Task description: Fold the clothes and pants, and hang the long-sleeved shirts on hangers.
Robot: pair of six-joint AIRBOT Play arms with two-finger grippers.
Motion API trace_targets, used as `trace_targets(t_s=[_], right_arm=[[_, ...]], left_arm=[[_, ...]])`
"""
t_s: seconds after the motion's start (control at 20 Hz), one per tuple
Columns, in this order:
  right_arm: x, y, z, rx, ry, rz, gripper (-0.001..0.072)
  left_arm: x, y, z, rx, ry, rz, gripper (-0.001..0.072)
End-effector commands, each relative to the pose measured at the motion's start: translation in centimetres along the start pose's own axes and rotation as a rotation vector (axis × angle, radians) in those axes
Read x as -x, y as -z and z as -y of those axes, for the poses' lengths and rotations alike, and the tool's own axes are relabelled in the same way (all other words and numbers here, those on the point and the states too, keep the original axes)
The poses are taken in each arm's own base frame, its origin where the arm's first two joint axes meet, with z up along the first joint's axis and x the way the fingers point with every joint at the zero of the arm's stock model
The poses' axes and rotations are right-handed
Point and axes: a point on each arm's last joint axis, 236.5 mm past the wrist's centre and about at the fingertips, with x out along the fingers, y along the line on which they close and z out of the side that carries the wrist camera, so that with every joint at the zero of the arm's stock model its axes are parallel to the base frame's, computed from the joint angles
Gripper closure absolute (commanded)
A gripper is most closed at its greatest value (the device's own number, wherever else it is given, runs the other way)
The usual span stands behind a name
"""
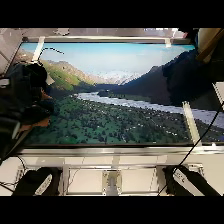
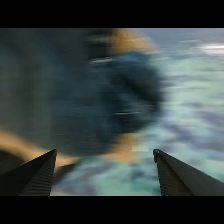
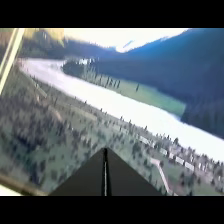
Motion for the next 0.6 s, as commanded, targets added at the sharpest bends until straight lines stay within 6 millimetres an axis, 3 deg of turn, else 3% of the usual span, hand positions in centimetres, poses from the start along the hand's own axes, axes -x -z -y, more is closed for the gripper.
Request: trace_targets(t_s=[0.0,0.15,0.45,0.5,0.55], right_arm=[[-0.6,-3.0,1.1,-0.016,0.019,0.114,0.0686],[-1.7,-4.6,2.4,-0.057,0.029,0.155,0.0687],[-3.7,-5.0,4.5,-0.083,0.044,0.140,0.0681],[-3.8,-5.1,4.6,-0.084,0.047,0.146,0.0651],[-4.0,-5.1,4.8,-0.083,0.048,0.141,0.0577]], left_arm=[[-3.0,2.2,-5.8,0.012,-0.135,-0.178,0.0002],[-6.5,2.7,-6.5,0.020,-0.172,-0.306,0.0002],[-13.1,0.7,-3.7,-0.052,-0.154,-0.403,0.0002],[-14.1,0.2,-3.2,-0.055,-0.147,-0.397,0.0002],[-15.0,0.0,-2.8,-0.051,-0.141,-0.394,0.0003]])
